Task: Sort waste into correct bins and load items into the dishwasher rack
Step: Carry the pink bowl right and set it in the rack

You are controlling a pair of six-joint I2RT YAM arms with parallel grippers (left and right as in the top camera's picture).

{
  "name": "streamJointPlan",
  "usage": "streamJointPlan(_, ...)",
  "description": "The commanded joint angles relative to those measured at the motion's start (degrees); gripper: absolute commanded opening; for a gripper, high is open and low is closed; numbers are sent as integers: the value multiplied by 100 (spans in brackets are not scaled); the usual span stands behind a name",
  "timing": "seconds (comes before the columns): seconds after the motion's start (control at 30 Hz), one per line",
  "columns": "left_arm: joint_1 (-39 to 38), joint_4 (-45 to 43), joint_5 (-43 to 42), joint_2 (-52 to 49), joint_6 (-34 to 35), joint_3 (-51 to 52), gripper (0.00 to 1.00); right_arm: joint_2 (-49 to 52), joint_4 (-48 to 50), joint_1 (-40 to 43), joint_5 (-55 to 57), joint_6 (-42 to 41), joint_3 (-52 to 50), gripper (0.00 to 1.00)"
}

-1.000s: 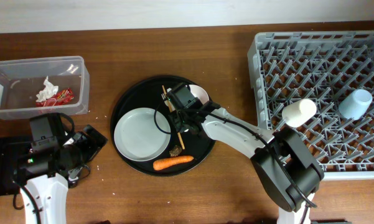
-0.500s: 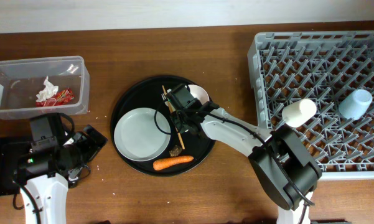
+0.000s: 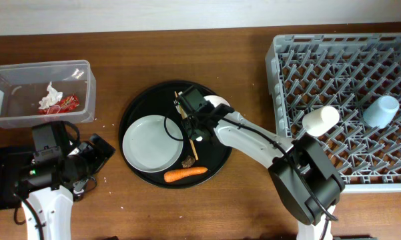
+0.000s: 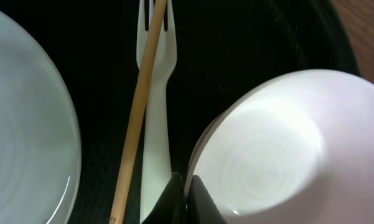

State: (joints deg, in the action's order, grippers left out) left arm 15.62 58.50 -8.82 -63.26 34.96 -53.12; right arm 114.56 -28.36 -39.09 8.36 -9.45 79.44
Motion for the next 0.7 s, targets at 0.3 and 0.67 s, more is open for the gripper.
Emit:
streamJointPlan(0.3,37,-9,-37,24,33,-7,99,-2673,-1902,214,98,-1152,470,4)
streamJointPlan(0.67,37,-11,-37,24,33,-7,99,-4546,-3910,4900,-1622,-153,446,4)
